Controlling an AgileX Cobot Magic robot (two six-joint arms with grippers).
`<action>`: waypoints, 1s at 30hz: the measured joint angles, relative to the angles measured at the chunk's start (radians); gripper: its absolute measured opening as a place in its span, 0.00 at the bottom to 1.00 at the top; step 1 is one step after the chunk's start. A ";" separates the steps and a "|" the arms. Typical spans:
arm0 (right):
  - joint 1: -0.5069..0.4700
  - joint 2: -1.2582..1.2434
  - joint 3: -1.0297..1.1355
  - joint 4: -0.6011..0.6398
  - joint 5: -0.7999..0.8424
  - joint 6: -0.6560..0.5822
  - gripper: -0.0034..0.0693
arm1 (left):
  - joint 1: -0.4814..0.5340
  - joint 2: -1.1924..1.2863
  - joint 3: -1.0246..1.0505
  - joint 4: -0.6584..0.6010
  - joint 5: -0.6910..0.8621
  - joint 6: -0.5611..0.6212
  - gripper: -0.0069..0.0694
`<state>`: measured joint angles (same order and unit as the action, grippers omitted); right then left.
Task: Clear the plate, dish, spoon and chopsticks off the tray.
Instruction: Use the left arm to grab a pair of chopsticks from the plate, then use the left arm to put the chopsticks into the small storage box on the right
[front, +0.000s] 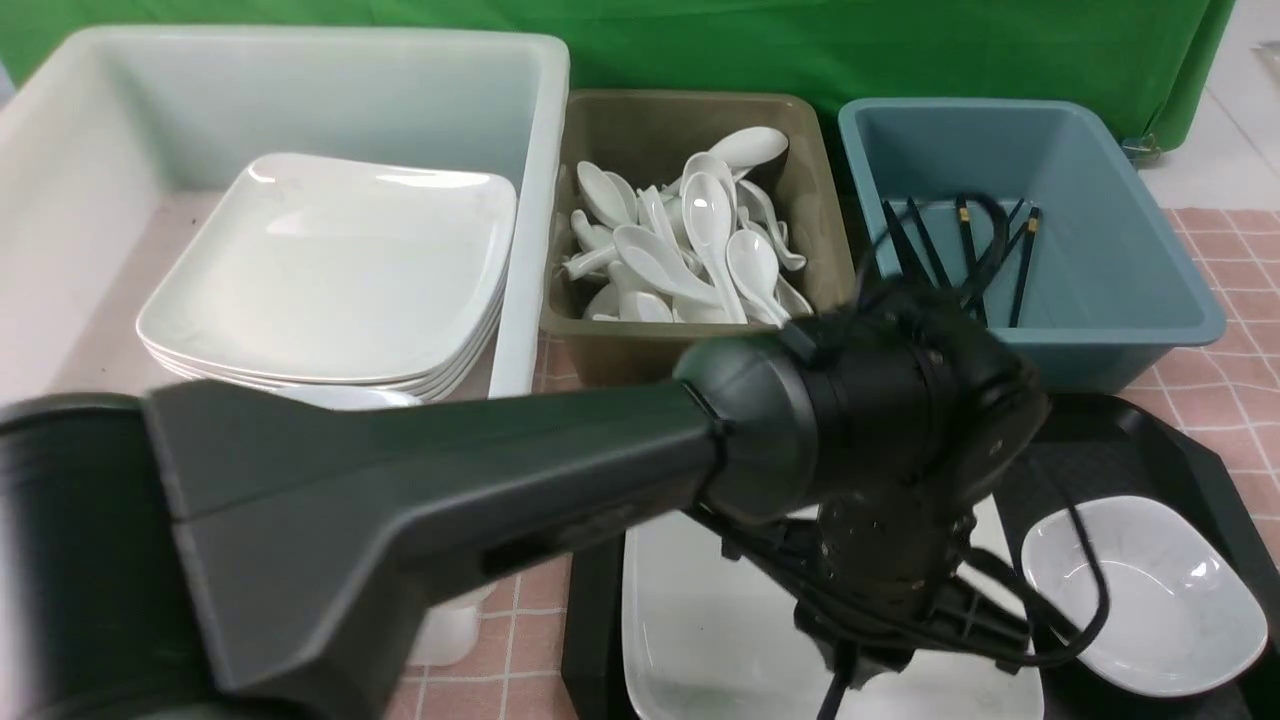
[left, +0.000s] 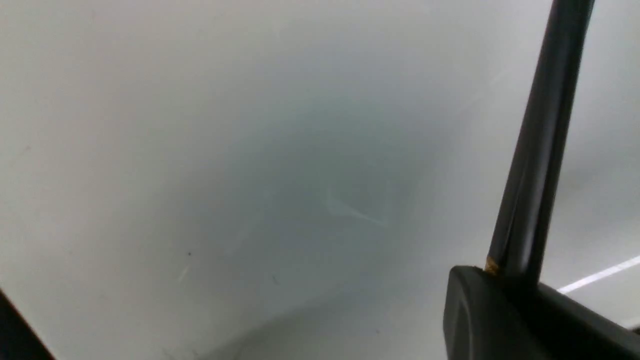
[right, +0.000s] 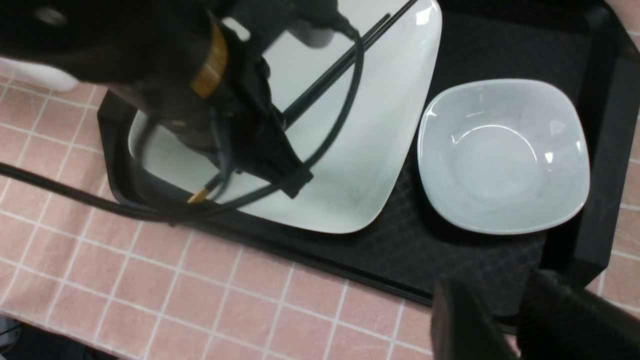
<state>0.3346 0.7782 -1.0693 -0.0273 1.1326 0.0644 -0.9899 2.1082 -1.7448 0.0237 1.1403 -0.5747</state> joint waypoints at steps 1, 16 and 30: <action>0.000 0.000 0.000 0.000 0.000 0.000 0.38 | 0.000 -0.009 -0.001 -0.008 -0.002 0.002 0.12; 0.000 0.000 0.000 0.000 0.000 0.000 0.38 | 0.029 -0.049 -0.115 0.048 -0.395 0.070 0.12; 0.000 -0.100 0.001 0.000 -0.104 -0.002 0.11 | 0.195 0.059 -0.116 0.072 -1.210 0.070 0.12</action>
<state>0.3346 0.6777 -1.0682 -0.0273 1.0286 0.0625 -0.7945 2.1670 -1.8610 0.0960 -0.0699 -0.5043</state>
